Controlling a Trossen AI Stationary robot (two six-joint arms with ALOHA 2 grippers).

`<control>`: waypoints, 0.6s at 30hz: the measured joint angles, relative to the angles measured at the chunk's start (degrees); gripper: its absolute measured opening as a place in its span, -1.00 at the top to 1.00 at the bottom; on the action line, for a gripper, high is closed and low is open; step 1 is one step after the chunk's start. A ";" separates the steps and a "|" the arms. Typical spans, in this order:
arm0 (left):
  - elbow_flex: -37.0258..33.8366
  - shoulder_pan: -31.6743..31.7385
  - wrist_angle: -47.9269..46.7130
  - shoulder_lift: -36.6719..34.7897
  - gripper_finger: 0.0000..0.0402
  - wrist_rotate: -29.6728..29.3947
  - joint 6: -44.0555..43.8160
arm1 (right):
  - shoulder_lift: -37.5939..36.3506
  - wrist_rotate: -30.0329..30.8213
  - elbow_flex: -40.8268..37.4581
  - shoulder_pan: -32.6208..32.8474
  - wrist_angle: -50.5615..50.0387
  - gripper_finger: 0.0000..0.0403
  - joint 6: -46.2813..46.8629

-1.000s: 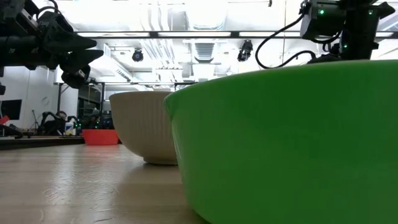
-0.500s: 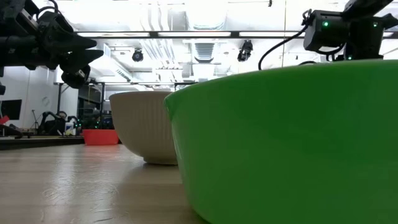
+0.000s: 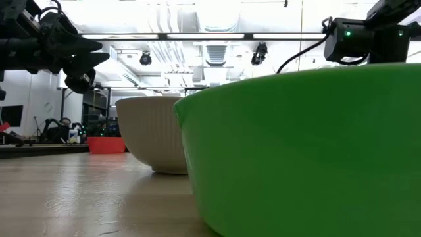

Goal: Nest bowls inside each other
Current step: Stack the top green bowl on the green bowl

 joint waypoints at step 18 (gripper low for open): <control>0.00 -0.01 0.00 -0.01 0.39 0.00 0.00 | -0.02 -1.11 0.52 -0.02 -1.49 0.61 7.48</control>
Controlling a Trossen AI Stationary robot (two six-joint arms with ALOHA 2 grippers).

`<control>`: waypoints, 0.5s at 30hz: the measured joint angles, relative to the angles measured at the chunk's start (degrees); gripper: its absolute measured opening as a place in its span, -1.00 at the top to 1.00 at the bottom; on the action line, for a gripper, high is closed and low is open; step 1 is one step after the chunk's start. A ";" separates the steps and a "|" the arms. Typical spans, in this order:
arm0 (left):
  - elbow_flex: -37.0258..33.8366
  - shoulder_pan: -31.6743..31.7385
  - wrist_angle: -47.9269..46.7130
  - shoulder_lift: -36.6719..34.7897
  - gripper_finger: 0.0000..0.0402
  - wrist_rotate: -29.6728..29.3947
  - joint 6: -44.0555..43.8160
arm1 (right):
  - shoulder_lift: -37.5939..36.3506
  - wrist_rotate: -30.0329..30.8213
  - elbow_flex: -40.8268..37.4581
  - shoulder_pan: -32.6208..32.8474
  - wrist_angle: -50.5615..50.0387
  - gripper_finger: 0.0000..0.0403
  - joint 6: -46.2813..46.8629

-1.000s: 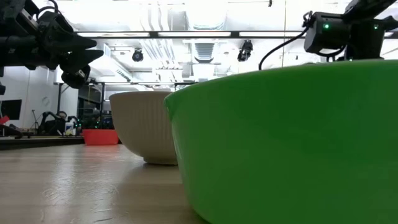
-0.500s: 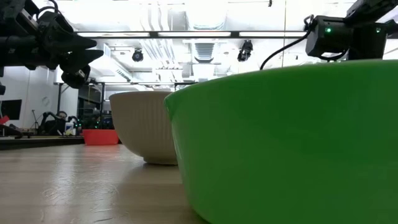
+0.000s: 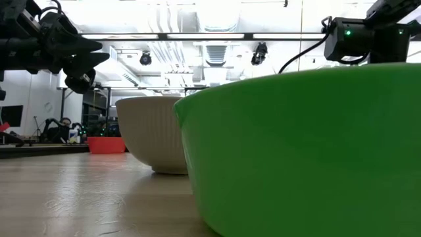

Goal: Nest bowls inside each other
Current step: Stack the top green bowl on the green bowl

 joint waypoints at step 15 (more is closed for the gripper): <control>0.00 -0.01 -0.02 0.00 0.39 0.00 0.00 | 0.00 -1.97 0.00 0.00 -0.28 0.61 -2.86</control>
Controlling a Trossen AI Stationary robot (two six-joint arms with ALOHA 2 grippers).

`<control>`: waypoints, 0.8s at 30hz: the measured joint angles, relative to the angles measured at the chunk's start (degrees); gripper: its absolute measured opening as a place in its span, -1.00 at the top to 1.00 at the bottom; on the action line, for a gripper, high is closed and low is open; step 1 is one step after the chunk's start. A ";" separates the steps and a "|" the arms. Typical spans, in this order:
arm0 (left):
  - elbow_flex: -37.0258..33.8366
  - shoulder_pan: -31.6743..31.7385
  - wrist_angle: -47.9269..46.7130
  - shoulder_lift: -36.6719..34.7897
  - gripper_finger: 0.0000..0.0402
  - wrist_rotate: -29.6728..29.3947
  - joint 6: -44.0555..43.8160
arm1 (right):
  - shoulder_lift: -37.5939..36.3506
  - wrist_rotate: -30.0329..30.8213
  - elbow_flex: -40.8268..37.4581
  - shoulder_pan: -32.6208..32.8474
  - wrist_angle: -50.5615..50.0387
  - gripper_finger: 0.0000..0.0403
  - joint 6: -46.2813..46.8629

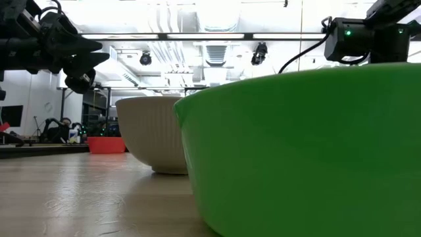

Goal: Nest bowls inside each other
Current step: Stack the top green bowl on the green bowl

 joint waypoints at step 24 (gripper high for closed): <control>0.00 0.01 -0.02 -0.01 0.39 0.00 0.00 | 0.00 0.22 0.09 0.02 -0.63 0.95 -1.51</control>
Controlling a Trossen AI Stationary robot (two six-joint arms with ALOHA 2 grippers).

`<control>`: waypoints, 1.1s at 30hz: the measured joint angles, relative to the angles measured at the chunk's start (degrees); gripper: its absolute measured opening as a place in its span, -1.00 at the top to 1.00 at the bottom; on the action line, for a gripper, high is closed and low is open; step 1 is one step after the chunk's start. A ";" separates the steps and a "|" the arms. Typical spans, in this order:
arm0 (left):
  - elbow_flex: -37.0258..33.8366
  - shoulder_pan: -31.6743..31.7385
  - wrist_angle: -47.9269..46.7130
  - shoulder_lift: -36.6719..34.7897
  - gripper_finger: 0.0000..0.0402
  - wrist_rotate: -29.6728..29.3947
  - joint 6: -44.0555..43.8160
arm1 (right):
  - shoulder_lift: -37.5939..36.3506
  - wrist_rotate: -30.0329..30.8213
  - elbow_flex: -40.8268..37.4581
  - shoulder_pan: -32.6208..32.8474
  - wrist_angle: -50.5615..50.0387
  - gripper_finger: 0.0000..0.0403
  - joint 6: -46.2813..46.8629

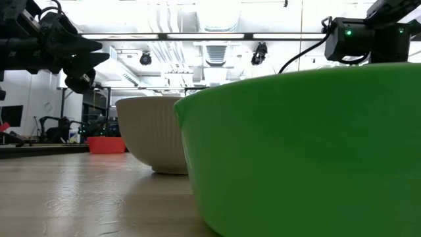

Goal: Nest bowls inside each other
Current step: Stack the top green bowl on the green bowl

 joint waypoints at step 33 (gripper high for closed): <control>0.00 0.01 -0.20 0.02 0.39 0.00 0.00 | 0.11 3.19 20.07 0.26 -1.46 0.96 -22.90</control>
